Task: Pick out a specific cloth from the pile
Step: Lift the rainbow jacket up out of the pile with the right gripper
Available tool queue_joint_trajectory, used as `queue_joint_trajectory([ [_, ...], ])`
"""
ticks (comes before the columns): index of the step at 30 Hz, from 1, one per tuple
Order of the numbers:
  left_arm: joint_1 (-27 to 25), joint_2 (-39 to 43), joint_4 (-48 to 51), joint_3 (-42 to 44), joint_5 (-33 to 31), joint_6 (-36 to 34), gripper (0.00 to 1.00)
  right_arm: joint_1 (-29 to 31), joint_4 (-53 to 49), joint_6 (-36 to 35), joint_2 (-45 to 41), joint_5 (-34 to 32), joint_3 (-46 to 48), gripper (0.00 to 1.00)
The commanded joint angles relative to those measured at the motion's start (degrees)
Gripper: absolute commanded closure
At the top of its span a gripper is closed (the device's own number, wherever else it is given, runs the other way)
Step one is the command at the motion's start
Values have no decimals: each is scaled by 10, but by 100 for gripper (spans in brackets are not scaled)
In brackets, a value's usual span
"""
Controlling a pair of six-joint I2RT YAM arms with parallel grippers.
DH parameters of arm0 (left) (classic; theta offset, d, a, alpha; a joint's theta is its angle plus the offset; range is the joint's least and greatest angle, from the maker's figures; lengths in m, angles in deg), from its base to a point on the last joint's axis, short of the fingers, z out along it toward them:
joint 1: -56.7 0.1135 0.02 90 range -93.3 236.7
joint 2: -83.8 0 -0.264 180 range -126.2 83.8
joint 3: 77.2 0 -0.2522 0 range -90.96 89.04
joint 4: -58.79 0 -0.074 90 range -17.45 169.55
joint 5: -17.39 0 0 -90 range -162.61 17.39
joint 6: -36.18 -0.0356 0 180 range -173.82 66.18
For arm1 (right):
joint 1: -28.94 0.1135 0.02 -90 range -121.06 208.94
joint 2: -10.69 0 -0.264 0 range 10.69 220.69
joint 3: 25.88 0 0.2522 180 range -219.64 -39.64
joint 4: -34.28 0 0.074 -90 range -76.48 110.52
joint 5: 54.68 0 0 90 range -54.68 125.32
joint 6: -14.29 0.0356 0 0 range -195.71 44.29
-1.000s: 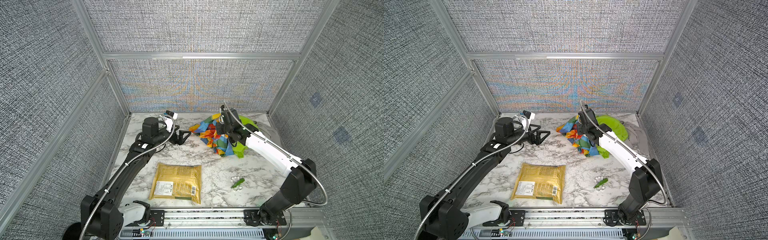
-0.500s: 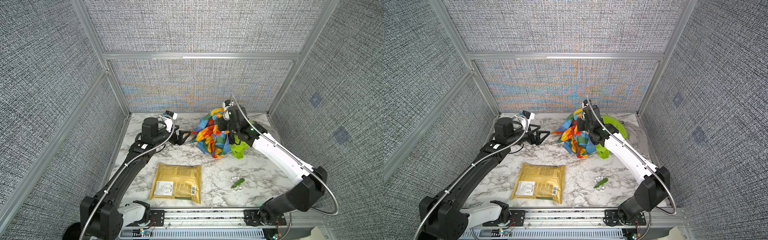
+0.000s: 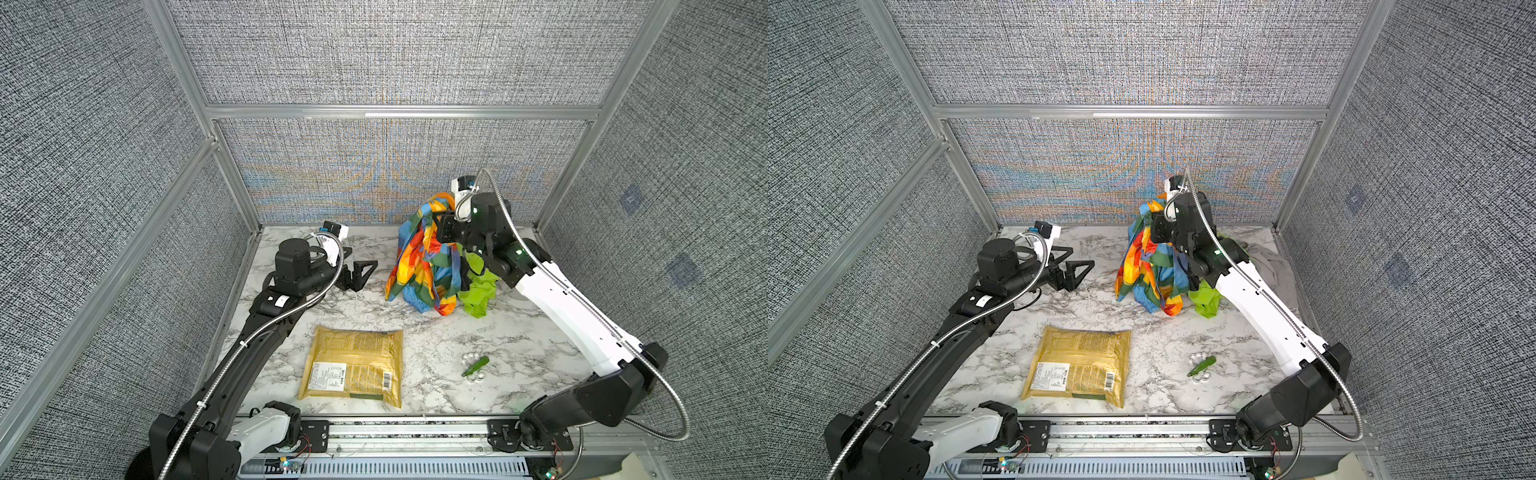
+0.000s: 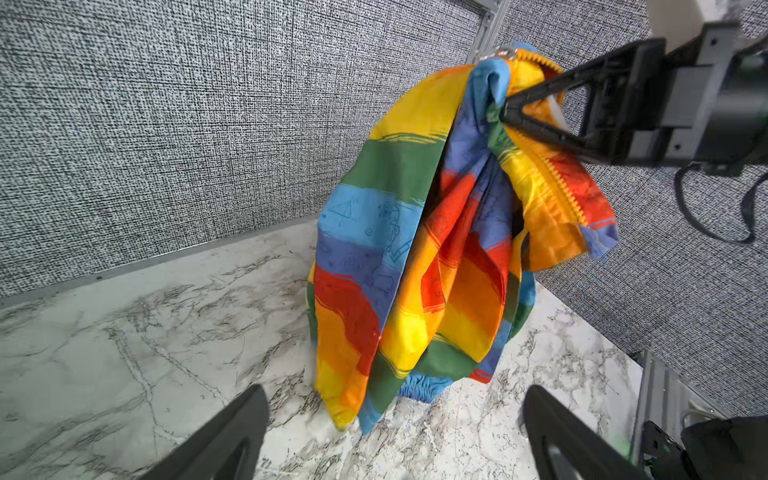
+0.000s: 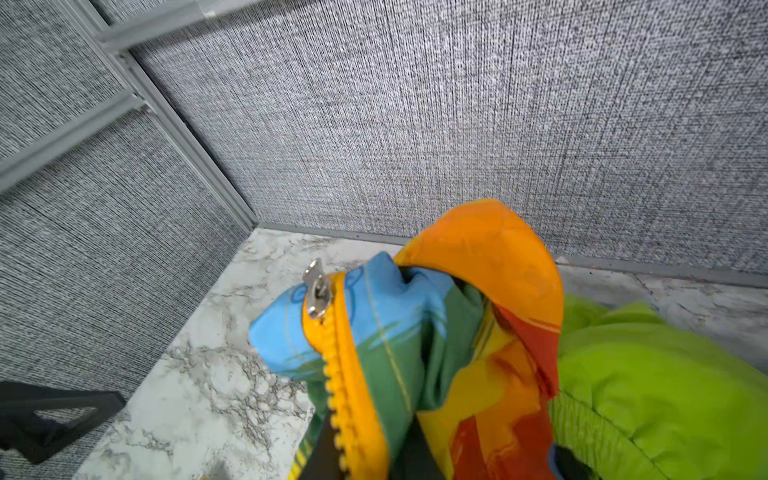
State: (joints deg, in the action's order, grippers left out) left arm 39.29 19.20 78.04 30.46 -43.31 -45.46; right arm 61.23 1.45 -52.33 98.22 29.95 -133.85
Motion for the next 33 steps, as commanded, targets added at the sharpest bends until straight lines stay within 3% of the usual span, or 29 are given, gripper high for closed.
queue_joint_trajectory([
  [1, 8, 17, -26, 2, -12, -5, 1, 6, 61, 9, 13, 32, -37, 95],
  [11, 82, 48, -57, 14, -11, 31, 1, 42, 79, 42, 97, 85, -168, 95],
  [22, 106, 100, -95, 50, -68, 33, 2, 88, 88, 83, 221, 139, -317, 95],
  [33, 109, 116, -117, 67, -71, 29, 1, 91, 89, 122, 292, 166, -328, 95],
])
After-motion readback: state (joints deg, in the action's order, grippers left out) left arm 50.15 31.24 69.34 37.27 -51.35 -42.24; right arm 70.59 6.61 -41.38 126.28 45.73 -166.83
